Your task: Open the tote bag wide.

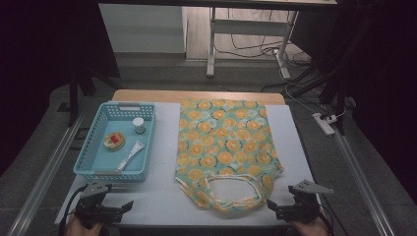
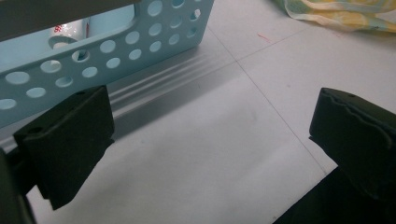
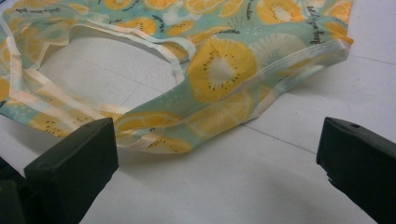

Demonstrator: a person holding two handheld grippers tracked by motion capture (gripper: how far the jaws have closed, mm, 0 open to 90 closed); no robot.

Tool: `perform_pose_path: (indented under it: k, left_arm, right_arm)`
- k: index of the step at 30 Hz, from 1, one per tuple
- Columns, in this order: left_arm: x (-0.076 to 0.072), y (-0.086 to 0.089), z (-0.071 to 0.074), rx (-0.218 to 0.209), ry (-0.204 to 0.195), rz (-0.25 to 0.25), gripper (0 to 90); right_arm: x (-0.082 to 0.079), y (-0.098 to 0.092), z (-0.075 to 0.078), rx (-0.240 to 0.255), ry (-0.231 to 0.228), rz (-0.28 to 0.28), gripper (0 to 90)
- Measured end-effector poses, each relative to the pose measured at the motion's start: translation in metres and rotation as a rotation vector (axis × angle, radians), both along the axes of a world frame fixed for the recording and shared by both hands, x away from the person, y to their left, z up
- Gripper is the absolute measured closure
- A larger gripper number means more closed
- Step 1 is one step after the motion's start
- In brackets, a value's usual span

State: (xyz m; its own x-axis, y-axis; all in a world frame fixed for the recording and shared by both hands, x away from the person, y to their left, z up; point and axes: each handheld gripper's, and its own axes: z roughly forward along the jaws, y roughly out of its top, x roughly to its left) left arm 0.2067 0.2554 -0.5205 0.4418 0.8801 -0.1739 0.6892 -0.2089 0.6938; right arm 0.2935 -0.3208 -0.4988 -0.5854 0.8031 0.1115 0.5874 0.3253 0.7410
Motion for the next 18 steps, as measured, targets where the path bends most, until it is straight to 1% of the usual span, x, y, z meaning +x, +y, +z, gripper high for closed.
perform_pose_path:
  k: [9, 18]
  left_arm:
    - [-0.0003, 0.001, 0.0, -0.009, 0.0, -0.004, 1.6]
    - [-0.0005, 0.0011, 0.0, -0.01, -0.004, -0.01, 1.8]
  right_arm:
    - [0.0007, 0.0009, -0.0005, 0.001, 0.005, 0.017, 0.0]
    - [0.0003, 0.0037, -0.0004, -0.023, 0.004, 0.036, 0.0]
